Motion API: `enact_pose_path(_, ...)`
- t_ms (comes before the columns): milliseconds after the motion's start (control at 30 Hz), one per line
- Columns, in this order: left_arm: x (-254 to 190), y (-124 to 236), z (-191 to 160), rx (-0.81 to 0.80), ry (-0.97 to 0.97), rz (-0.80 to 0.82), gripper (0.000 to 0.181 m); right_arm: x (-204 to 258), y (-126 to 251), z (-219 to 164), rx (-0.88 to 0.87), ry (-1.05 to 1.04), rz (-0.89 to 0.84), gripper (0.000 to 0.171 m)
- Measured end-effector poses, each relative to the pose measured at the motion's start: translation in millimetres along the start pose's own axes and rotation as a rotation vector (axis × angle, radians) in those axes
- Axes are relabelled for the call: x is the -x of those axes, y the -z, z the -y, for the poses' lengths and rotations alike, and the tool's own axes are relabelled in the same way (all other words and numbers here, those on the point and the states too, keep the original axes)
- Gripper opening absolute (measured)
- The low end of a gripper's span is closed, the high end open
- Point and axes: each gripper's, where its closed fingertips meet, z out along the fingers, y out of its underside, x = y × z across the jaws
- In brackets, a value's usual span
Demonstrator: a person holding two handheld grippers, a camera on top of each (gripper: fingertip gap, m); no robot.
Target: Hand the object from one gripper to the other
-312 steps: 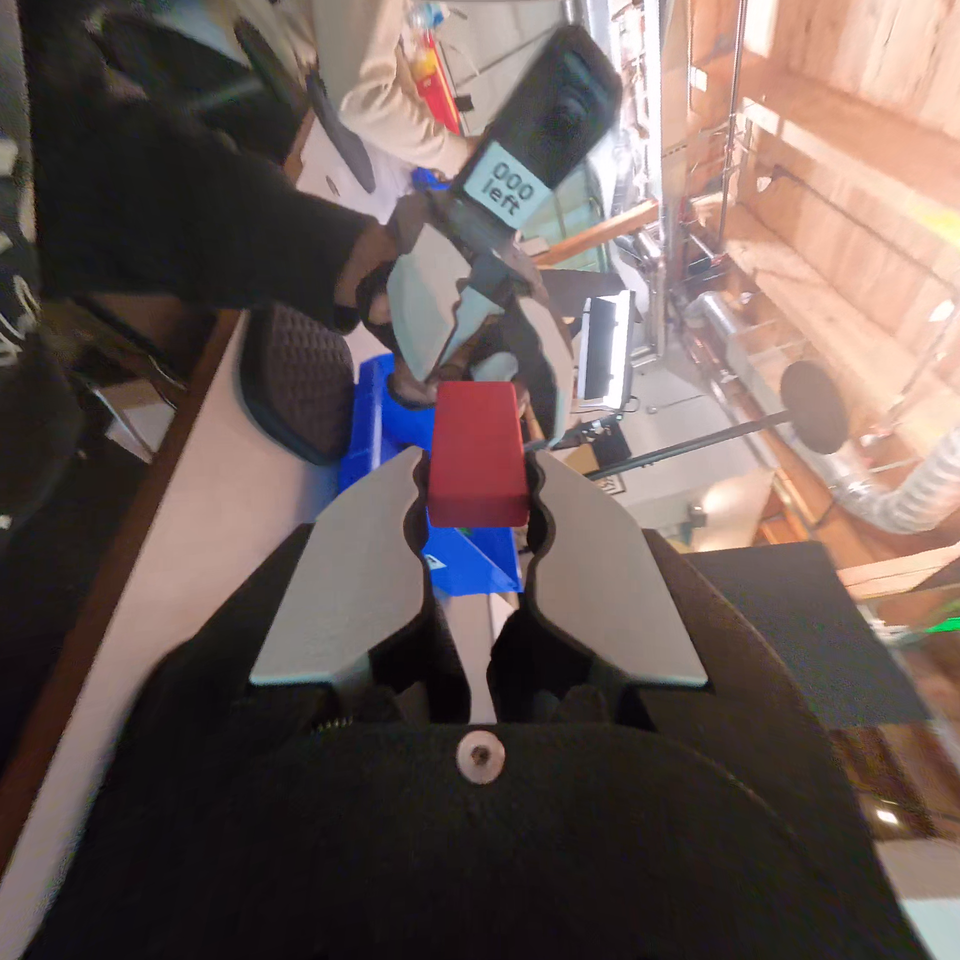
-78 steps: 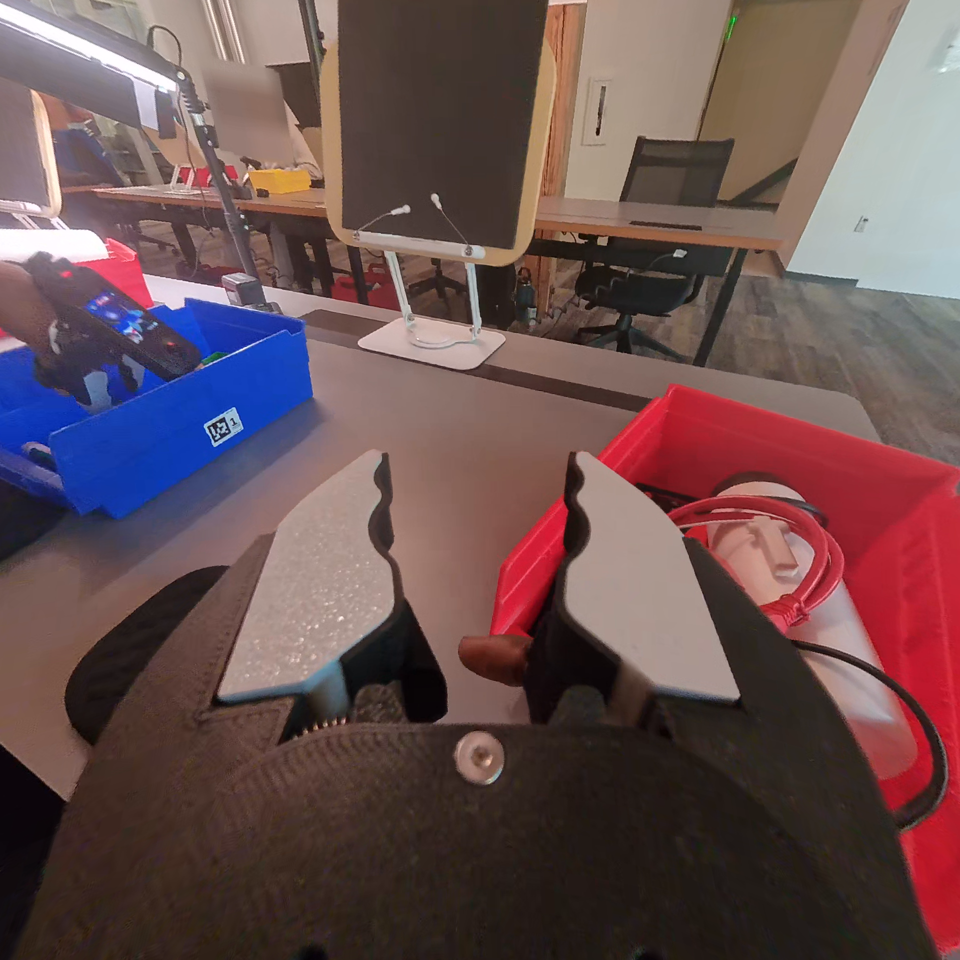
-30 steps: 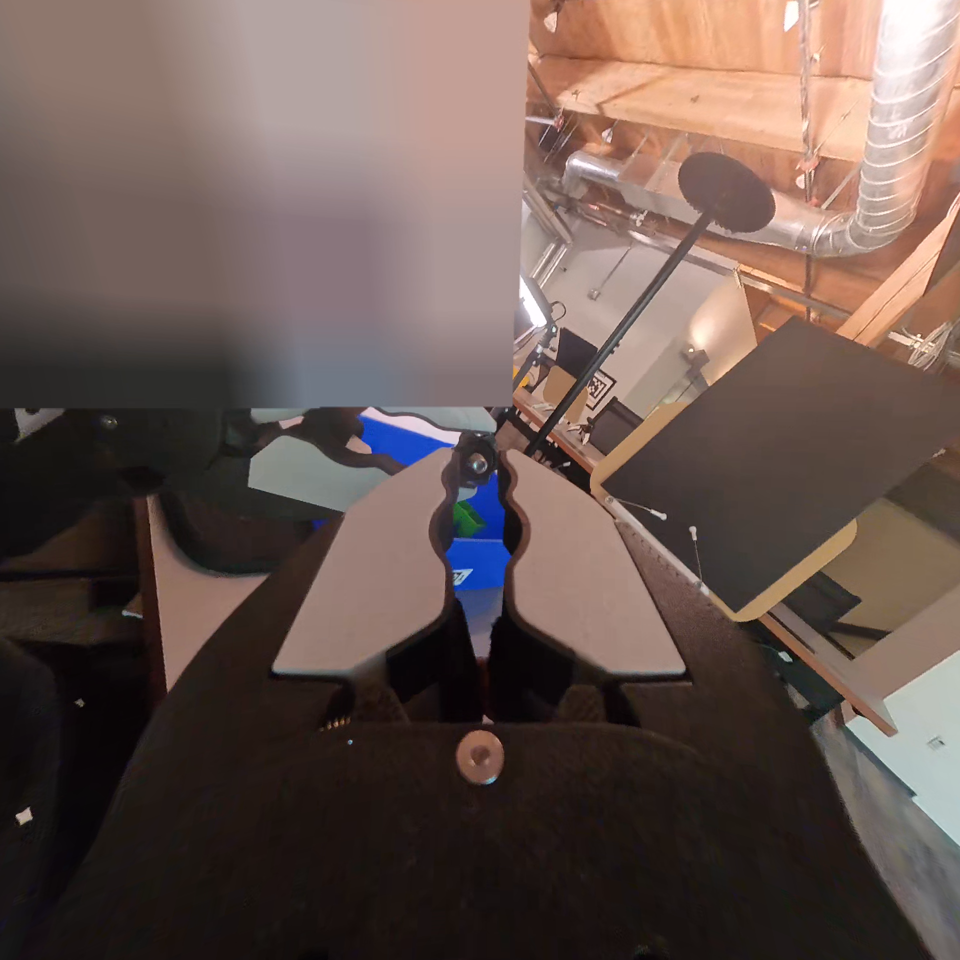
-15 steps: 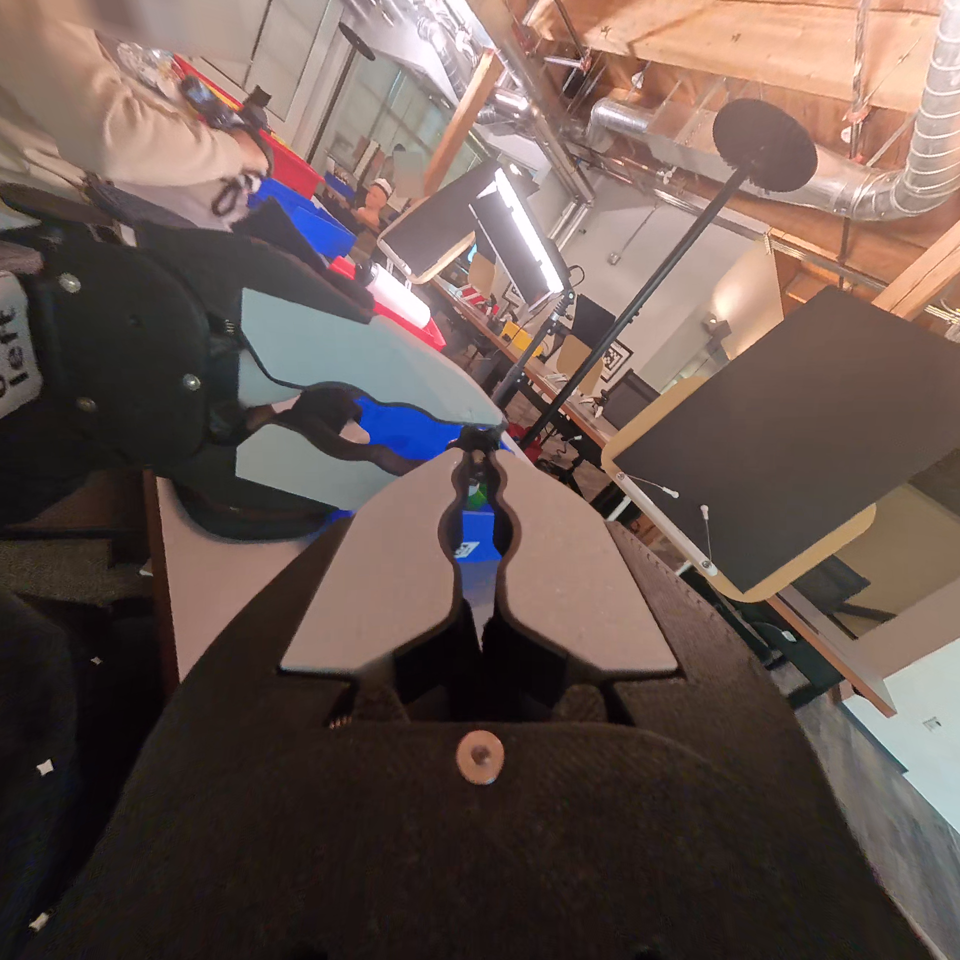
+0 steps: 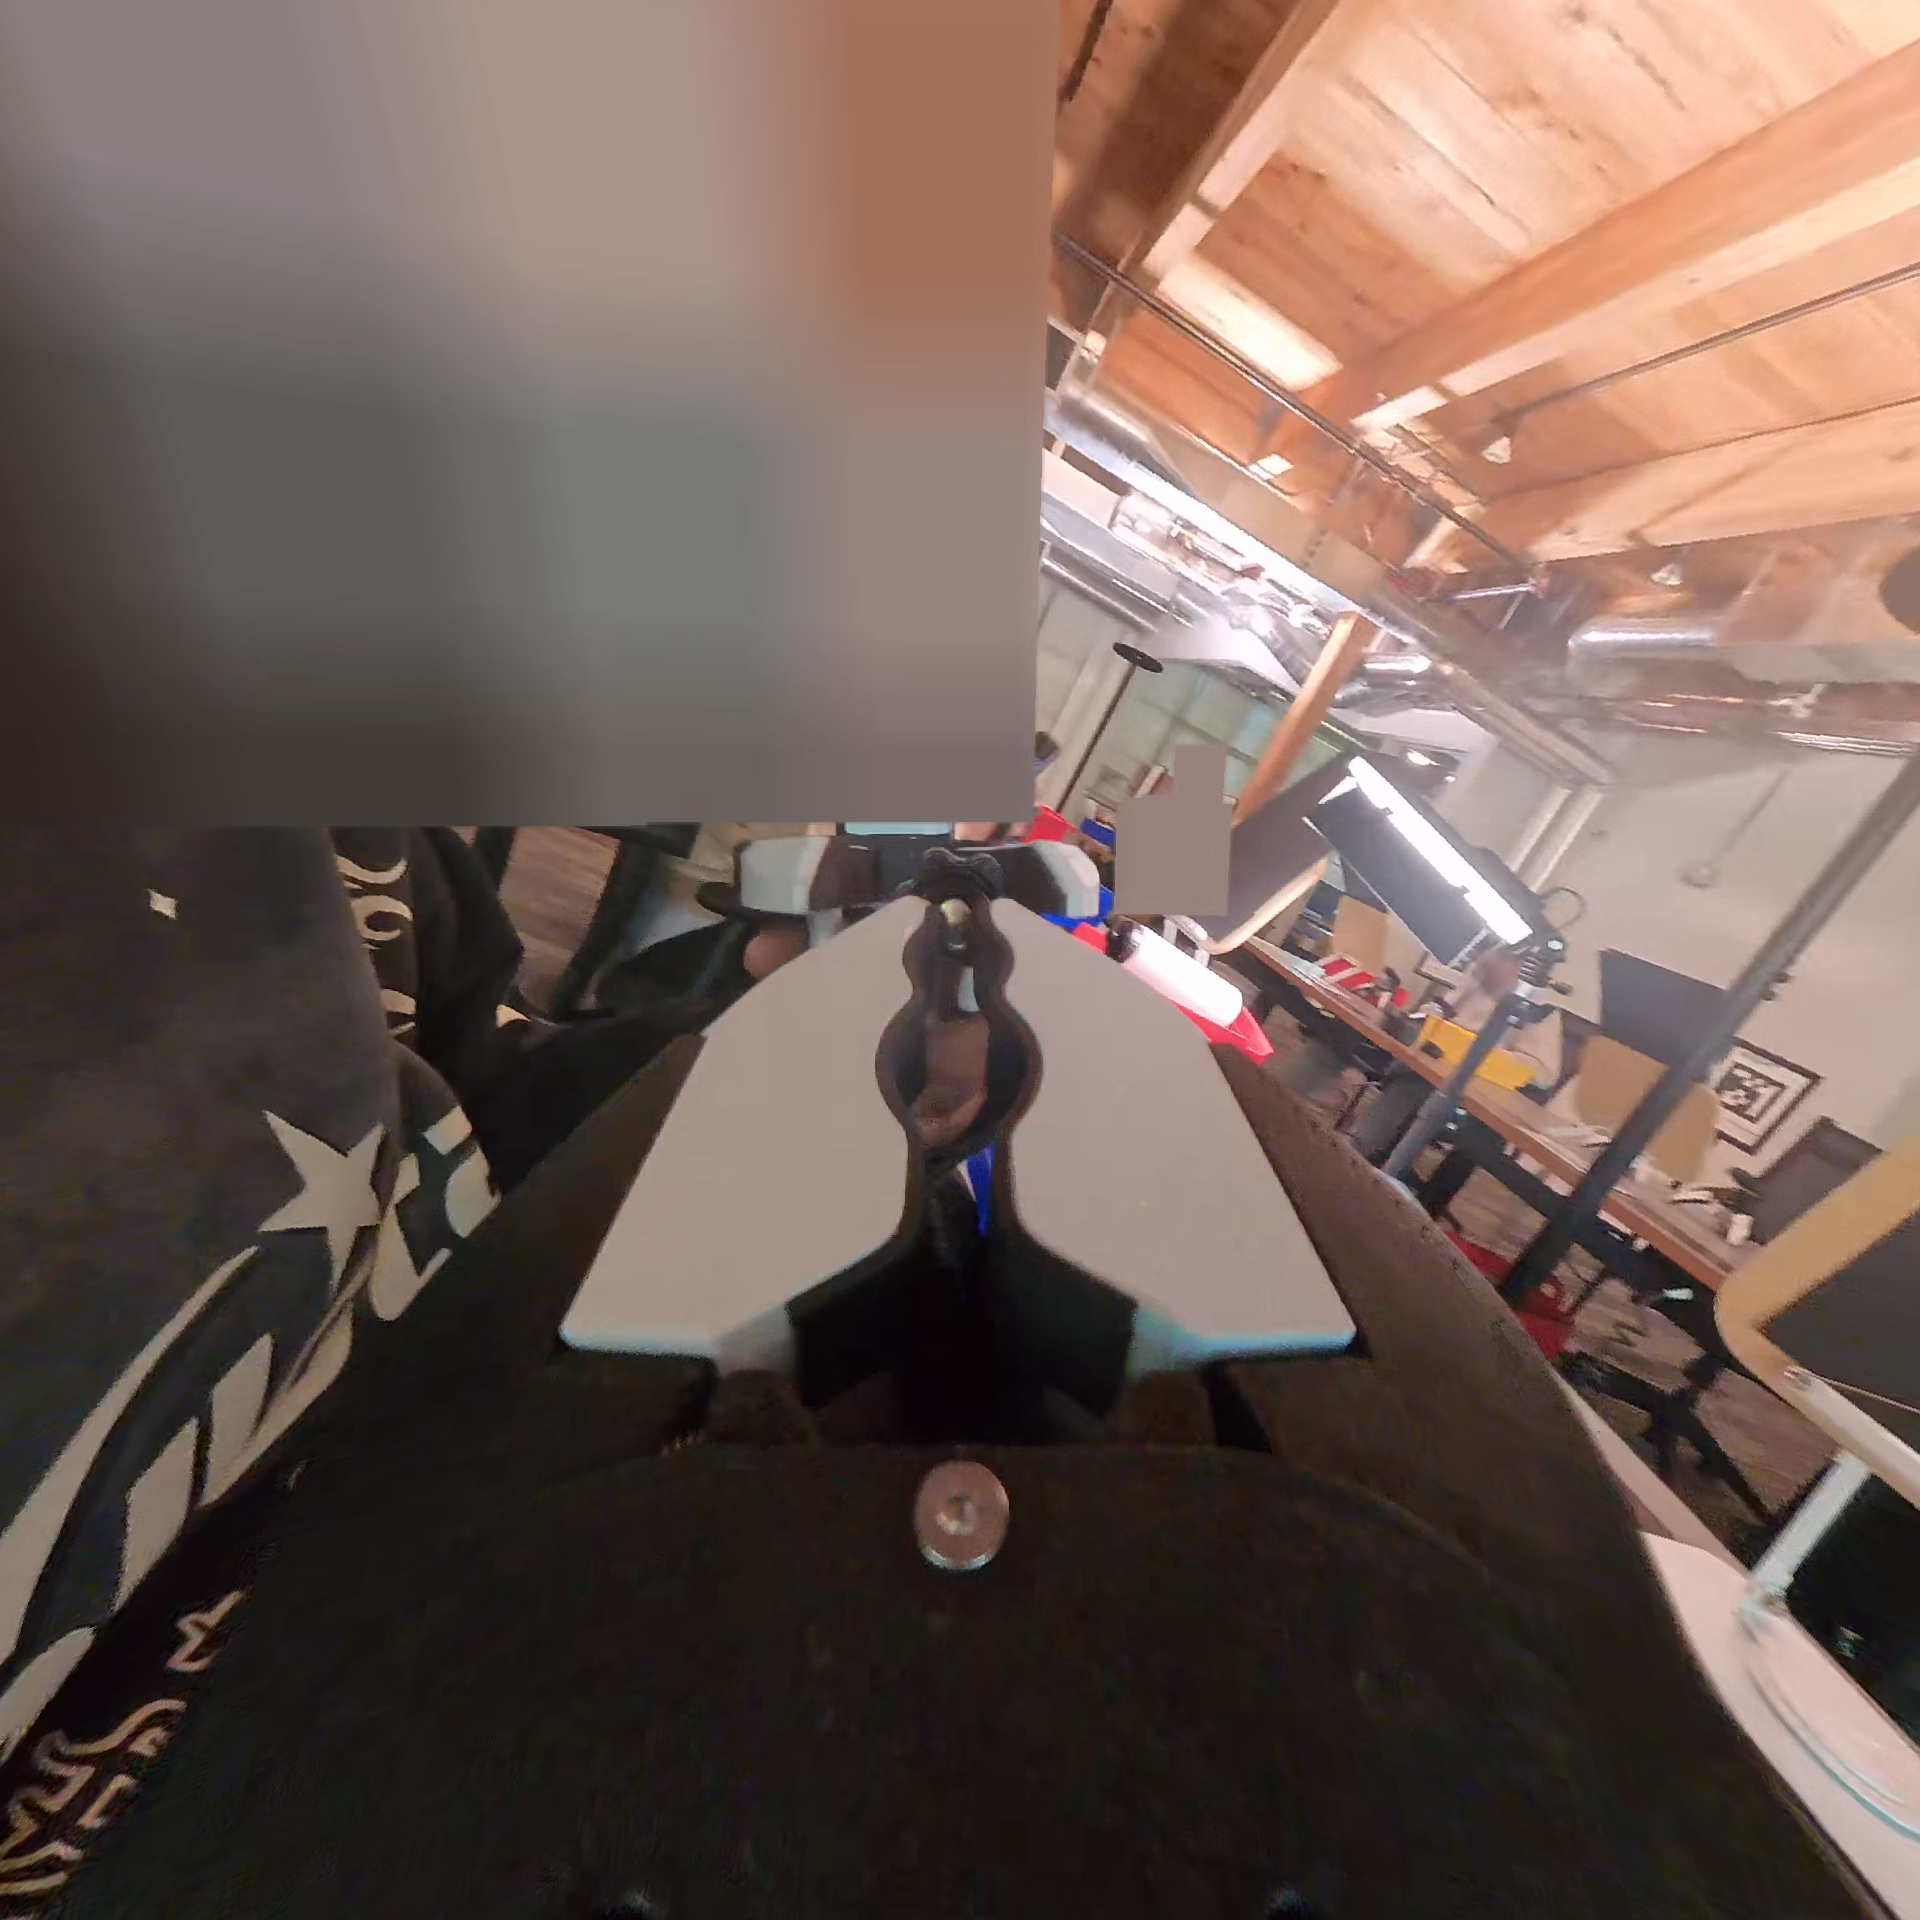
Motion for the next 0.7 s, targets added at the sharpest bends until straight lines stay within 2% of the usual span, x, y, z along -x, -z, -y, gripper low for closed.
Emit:
enact_pose_path(133,0,-2,-5,0.045,0.015,0.005,0.037,1,0,-1,-0.006,-0.022,0.018,0.006)
enact_pose_path(233,0,-2,-5,0.049,0.01,0.011,0.024,3,0,-2,0.001,-0.027,0.029,0.006)
enact_pose_path(367,2,-1,-6,0.061,0.082,0.005,0.023,1,-1,-3,0.022,-0.001,0.006,0.006)
enact_pose_path(500,8,0,-7,0.064,0.301,-0.012,0.023,-3,2,-9,0.095,0.23,-0.079,0.017)
enact_pose_path(600,5,2,-13,0.096,0.404,-0.062,0.023,-5,4,-12,0.169,0.428,-0.136,0.017)
enact_pose_path(700,3,1,-16,0.114,0.449,-0.081,0.023,1,4,-13,0.189,0.494,-0.118,0.014)
